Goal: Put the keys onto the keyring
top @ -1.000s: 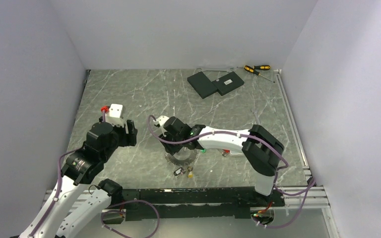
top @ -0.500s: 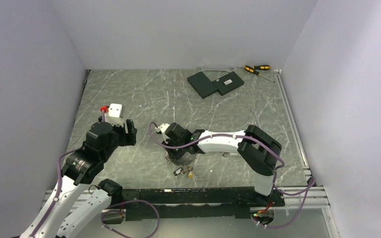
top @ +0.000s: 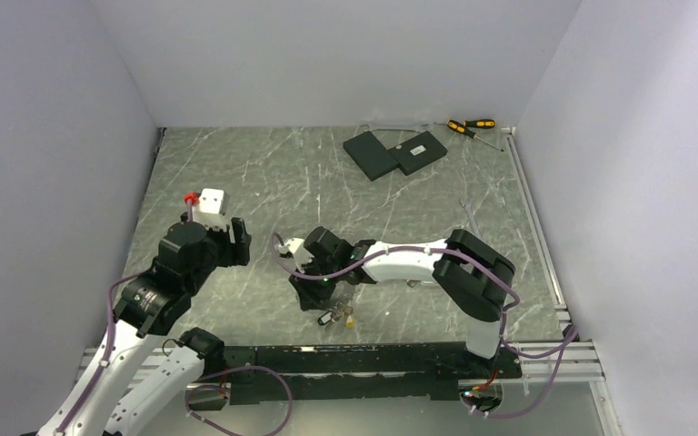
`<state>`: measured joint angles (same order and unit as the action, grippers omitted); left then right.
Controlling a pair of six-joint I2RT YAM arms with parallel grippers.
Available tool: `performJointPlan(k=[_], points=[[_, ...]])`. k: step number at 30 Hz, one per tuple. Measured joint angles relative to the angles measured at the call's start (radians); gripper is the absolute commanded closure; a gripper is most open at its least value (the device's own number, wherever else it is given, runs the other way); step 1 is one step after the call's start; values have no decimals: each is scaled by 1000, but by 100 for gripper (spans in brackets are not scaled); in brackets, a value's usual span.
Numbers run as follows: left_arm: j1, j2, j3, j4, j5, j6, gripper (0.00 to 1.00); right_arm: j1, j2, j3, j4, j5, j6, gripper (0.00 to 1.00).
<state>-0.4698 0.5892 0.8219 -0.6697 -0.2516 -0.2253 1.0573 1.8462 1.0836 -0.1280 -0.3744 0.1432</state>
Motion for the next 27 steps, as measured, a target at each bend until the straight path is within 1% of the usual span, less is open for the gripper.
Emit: performJointPlan(k=[2, 4, 5, 7, 8, 9, 12, 13, 15, 16, 18, 20, 22, 27], points=[[2, 2, 0, 0, 1, 0, 27, 2, 0, -3, -7, -35, -26, 63], [3, 3, 0, 0, 2, 0, 27, 2, -2, -8, -11, -64, -50, 71], [4, 4, 0, 0, 3, 0, 27, 2, -5, -14, -14, -80, -64, 77], [6, 4, 0, 1, 4, 0, 27, 2, -20, -32, -23, -105, -82, 94], [7, 4, 0, 1, 6, 0, 27, 2, -34, -45, -30, -114, -91, 99], [9, 5, 0, 2, 9, 0, 27, 2, -49, -57, -39, -124, -105, 100], [11, 7, 0, 5, 12, 0, 27, 2, -96, -84, -59, -138, -129, 95], [13, 9, 0, 8, 13, 0, 27, 2, -109, -89, -61, -140, -135, 91], [14, 10, 0, 9, 18, 0, 27, 2, -131, -96, -67, -141, -142, 79], [16, 10, 0, 10, 18, 0, 27, 1, -138, -97, -70, -139, -144, 76], [18, 10, -1, 13, 19, 0, 27, -1, -143, -97, -69, -123, -139, 76], [20, 10, -1, 14, 21, 0, 27, -1, -142, -97, -65, -76, -117, 76], [23, 10, -1, 14, 24, 0, 27, -1, -135, -93, -56, -27, -82, 73], [25, 5, -1, 14, 26, 0, 27, 3, -79, -47, -19, 82, -9, 72]])
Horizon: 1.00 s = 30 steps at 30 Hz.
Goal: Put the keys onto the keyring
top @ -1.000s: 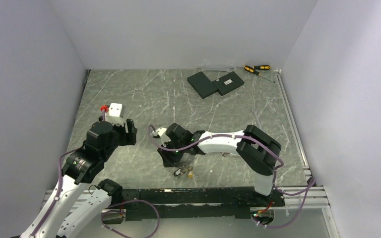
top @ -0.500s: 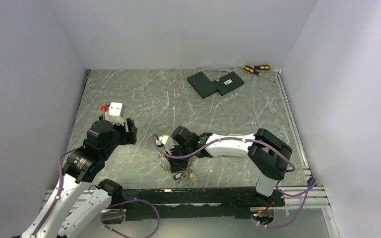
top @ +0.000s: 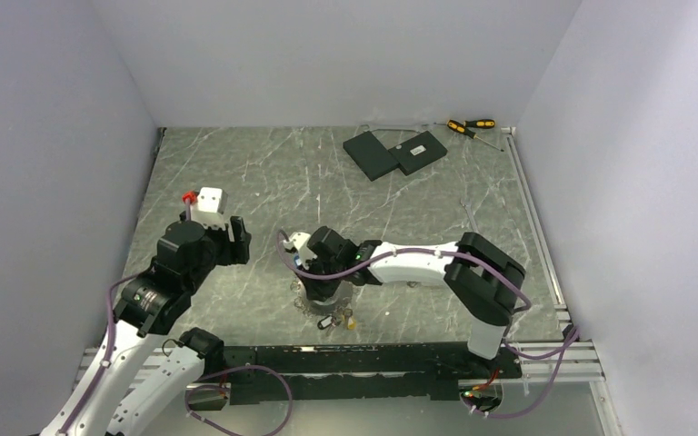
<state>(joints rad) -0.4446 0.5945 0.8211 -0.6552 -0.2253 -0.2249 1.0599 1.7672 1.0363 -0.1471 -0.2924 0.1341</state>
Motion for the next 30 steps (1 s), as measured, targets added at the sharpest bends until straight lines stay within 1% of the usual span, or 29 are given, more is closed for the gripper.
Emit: performJointPlan(k=[7, 11, 15, 19, 25, 28, 30], points=[[1, -11, -4, 0, 0, 0, 27, 14, 55, 55, 2, 105, -4, 69], [1, -13, -4, 0, 0, 1, 27, 30, 63, 73, -3, 110, -54, 66], [3, -15, -4, 0, 0, 2, 27, 48, 68, 83, -6, 105, -106, 66], [3, -16, -4, 0, 0, 2, 27, 57, 94, 107, -13, 101, -119, 66], [3, -20, -6, 1, 0, 3, 27, 60, 125, 133, -26, 108, -105, 69], [4, -24, -8, 1, 0, 3, 27, 61, 151, 161, -35, 113, -98, 75], [5, -24, -10, 1, 0, 2, 27, 61, 158, 169, -35, 114, -96, 76]])
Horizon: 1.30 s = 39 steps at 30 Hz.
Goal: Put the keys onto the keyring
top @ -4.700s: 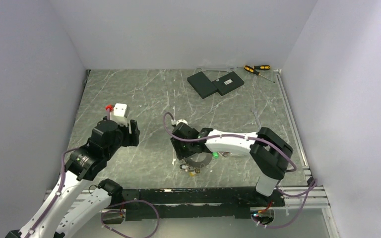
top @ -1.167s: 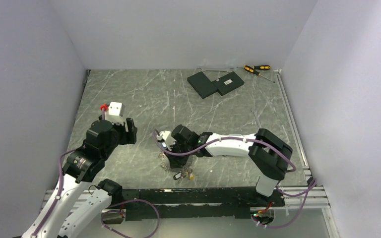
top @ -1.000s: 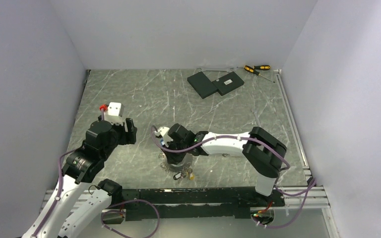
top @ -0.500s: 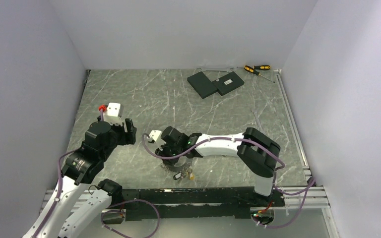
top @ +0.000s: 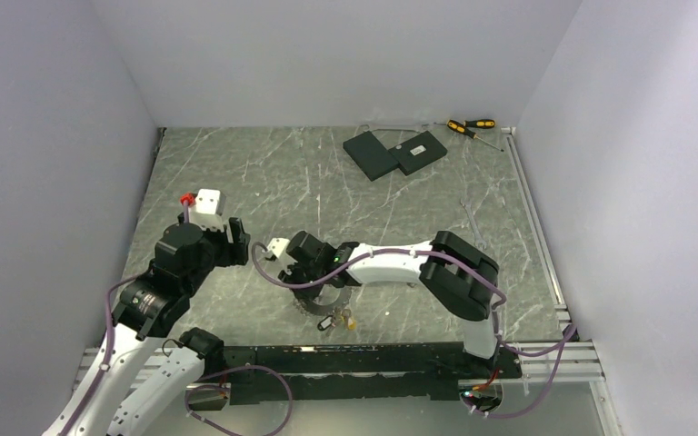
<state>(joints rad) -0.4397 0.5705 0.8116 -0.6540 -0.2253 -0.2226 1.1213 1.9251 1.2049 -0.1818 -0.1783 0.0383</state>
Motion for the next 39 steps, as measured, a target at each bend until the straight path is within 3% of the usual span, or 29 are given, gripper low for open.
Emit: performJointPlan(k=[2, 7, 10, 21, 27, 39], points=[[0, 0, 0, 0, 0, 0, 27, 1, 3, 1, 0, 6, 6, 75], [0, 2, 0, 0, 0, 0, 27, -4, -8, -10, 8, 43, 50, 51], [0, 7, 0, -1, 0, 0, 27, -27, -43, -50, 14, 49, 98, 43], [1, 192, 0, -9, 154, -48, 39, -84, -216, -224, 42, 49, 245, 42], [-14, 392, 0, -29, 296, -164, 54, -79, -332, -332, 56, 103, 312, 42], [-270, 683, 47, -47, 296, -407, 61, -93, -580, -504, 60, 255, 356, 41]])
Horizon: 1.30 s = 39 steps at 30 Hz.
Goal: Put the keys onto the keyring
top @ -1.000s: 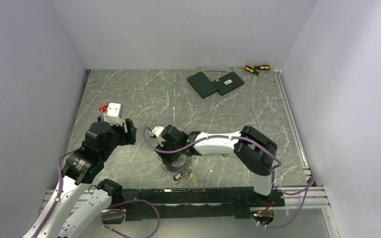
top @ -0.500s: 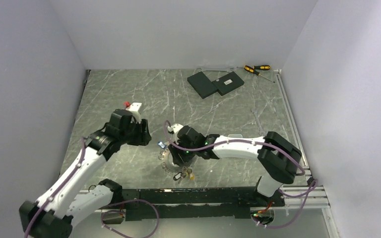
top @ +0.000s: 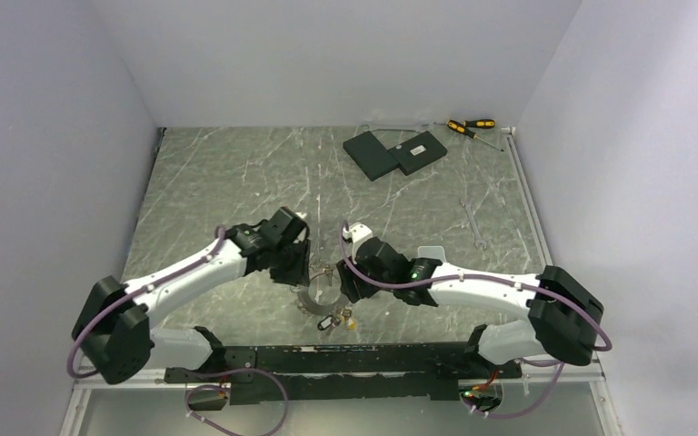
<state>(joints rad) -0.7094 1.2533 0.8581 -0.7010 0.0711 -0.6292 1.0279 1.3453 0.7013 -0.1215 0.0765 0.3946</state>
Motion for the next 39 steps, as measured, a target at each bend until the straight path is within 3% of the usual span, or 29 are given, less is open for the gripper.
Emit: performJointPlan(k=[11, 28, 39], points=[[-166, 233, 109, -77, -145, -154, 67, -3, -108, -73, -5, 60, 2, 41], [-197, 325, 105, -65, -296, -255, 73, -4, -139, -101, -5, 72, 2, 41], [-204, 335, 80, -66, -312, -286, 71, -4, -139, -106, -5, 71, 2, 41]])
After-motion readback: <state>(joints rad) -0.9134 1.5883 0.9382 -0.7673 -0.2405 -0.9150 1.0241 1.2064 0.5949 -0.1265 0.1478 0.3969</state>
